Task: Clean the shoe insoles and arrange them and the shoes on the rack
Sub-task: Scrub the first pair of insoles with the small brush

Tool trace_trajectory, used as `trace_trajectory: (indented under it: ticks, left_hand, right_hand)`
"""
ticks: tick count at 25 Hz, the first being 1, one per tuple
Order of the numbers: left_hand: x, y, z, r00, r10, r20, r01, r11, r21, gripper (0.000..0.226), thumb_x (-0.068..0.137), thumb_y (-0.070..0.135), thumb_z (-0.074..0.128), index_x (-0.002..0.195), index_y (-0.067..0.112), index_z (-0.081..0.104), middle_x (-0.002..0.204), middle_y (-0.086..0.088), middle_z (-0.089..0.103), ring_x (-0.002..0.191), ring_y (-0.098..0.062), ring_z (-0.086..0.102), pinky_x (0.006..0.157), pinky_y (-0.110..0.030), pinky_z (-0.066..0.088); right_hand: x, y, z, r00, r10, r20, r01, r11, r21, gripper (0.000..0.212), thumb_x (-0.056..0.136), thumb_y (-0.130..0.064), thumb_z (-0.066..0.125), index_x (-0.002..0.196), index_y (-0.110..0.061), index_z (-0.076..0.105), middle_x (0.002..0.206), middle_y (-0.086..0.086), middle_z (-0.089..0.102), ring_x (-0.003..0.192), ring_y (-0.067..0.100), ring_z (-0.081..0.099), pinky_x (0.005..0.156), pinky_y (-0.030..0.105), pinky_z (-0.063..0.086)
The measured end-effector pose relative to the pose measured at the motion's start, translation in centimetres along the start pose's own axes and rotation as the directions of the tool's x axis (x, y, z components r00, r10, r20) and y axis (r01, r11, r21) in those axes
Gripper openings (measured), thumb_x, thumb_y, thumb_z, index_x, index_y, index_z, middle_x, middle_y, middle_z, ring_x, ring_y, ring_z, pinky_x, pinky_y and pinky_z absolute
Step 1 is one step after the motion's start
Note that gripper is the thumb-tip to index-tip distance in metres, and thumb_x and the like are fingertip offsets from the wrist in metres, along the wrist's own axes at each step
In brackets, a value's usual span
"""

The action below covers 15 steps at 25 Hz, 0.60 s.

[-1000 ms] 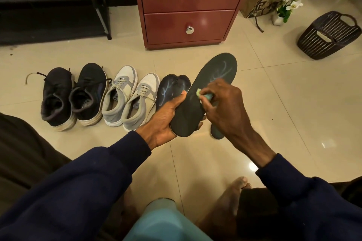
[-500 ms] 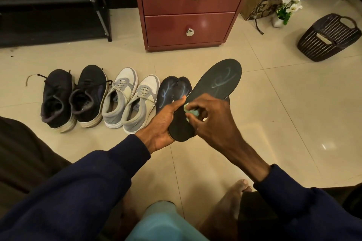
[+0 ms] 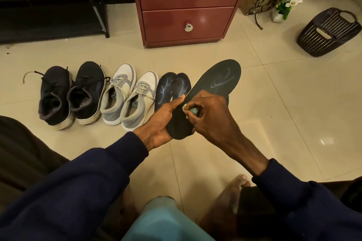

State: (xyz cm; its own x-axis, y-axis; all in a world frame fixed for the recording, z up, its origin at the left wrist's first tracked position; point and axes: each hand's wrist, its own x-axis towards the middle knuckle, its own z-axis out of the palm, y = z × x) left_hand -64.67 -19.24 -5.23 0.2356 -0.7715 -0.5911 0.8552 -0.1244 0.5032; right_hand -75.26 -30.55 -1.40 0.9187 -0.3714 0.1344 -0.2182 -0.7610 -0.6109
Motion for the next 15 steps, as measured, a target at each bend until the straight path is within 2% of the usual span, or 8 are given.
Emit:
trace_trajectory:
  ticks: [2,4,5,7,9,10,13,15]
  left_hand:
    - [0.0,0.0,0.3,1.000,0.002,-0.005,-0.002,1.000,0.022,0.041,0.103,0.042,0.056,0.125,0.009,0.069,0.114,-0.019,0.070,0.094,-0.030,0.068,0.086,-0.047,0.055]
    - [0.0,0.0,0.5,1.000,-0.019,0.005,0.019,0.999,0.050,0.050,0.104,0.045,0.054,0.136,0.007,0.062,0.119,-0.022,0.067,0.094,-0.032,0.067,0.082,-0.045,0.055]
    - [0.0,-0.1,0.5,1.000,-0.023,0.002,0.023,0.998,0.051,0.052,0.104,0.045,0.054,0.138,0.006,0.060,0.120,-0.023,0.066,0.095,-0.032,0.067,0.083,-0.045,0.054]
    - [0.1,-0.3,0.1,1.000,-0.018,-0.009,0.019,0.999,0.029,0.047,0.103,0.043,0.056,0.133,0.007,0.063,0.120,-0.023,0.067,0.097,-0.031,0.067,0.090,-0.049,0.052]
    - [0.2,-0.4,-0.1,1.000,-0.016,0.002,0.016,1.000,0.014,0.045,0.103,0.042,0.058,0.132,0.008,0.063,0.126,-0.025,0.065,0.106,-0.033,0.064,0.104,-0.054,0.047]
    - [0.2,-0.4,0.0,1.000,-0.009,0.006,0.009,1.000,0.009,0.043,0.103,0.041,0.057,0.130,0.008,0.064,0.124,-0.024,0.065,0.106,-0.033,0.064,0.103,-0.055,0.047]
    - [0.2,-0.3,0.3,1.000,-0.015,0.010,0.015,0.999,0.035,0.047,0.103,0.043,0.055,0.133,0.007,0.063,0.119,-0.021,0.067,0.096,-0.032,0.066,0.085,-0.047,0.054]
    - [0.2,-0.4,0.2,0.999,-0.037,0.024,0.036,0.998,0.045,0.050,0.104,0.044,0.055,0.137,0.006,0.060,0.120,-0.022,0.066,0.095,-0.032,0.067,0.083,-0.046,0.055]
  right_hand:
    - [1.1,1.4,-0.8,0.994,0.049,-0.101,-0.057,0.996,-0.074,0.011,0.082,-0.014,0.080,0.092,-0.012,0.077,0.093,0.004,0.068,0.079,0.013,0.061,0.071,0.020,0.052]
    - [1.8,2.6,-1.5,0.970,0.126,-0.208,-0.151,0.982,-0.110,0.011,0.082,-0.016,0.080,0.092,-0.012,0.076,0.094,0.005,0.069,0.078,0.012,0.061,0.072,0.022,0.055]
    - [1.6,2.6,-1.4,0.966,0.152,-0.209,-0.174,0.981,-0.091,0.012,0.083,-0.017,0.080,0.092,-0.012,0.076,0.094,0.004,0.069,0.078,0.011,0.061,0.073,0.020,0.055]
    - [0.5,1.3,-0.5,0.989,0.120,-0.084,-0.122,0.992,-0.020,0.011,0.083,-0.017,0.080,0.093,-0.013,0.077,0.094,0.001,0.068,0.078,0.008,0.060,0.071,0.011,0.051]
    - [-0.2,-0.1,0.0,0.999,0.033,0.040,-0.034,0.999,0.019,0.011,0.083,-0.014,0.080,0.093,-0.011,0.077,0.091,0.001,0.067,0.079,0.008,0.060,0.072,0.013,0.052]
    - [0.0,0.0,-0.2,0.999,0.020,0.044,-0.020,1.000,0.009,0.010,0.083,-0.013,0.079,0.092,-0.011,0.077,0.090,0.000,0.067,0.079,0.009,0.060,0.071,0.015,0.053]
    - [1.6,2.2,-1.4,0.985,0.115,-0.132,-0.126,0.989,-0.075,0.010,0.081,-0.015,0.080,0.090,-0.012,0.077,0.091,0.002,0.068,0.078,0.013,0.062,0.070,0.017,0.051]
    - [1.5,2.7,-1.4,0.969,0.173,-0.178,-0.188,0.980,-0.070,0.010,0.081,-0.016,0.080,0.090,-0.012,0.076,0.093,0.004,0.069,0.079,0.014,0.063,0.071,0.018,0.051]
